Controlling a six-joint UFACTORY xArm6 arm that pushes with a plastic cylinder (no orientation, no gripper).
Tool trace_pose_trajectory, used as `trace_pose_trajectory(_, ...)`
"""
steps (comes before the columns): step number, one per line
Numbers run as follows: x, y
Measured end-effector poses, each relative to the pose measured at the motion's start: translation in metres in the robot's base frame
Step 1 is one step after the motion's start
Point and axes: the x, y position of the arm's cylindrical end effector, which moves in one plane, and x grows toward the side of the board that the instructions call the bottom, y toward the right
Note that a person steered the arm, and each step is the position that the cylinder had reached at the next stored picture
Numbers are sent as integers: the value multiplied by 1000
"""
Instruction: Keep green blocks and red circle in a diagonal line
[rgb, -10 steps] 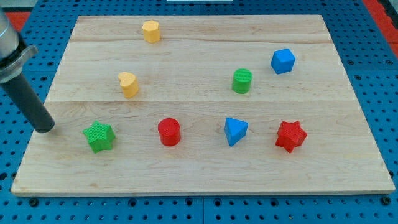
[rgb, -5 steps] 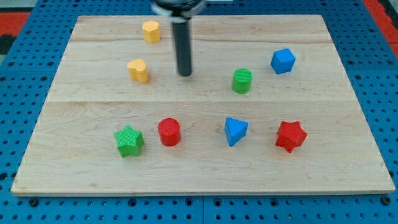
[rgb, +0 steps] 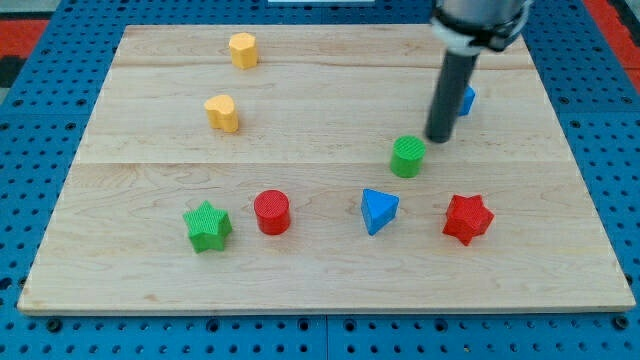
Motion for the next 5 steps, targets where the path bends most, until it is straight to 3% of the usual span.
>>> trace_pose_trajectory(2,40,-109)
trace_pose_trajectory(5,41,-117)
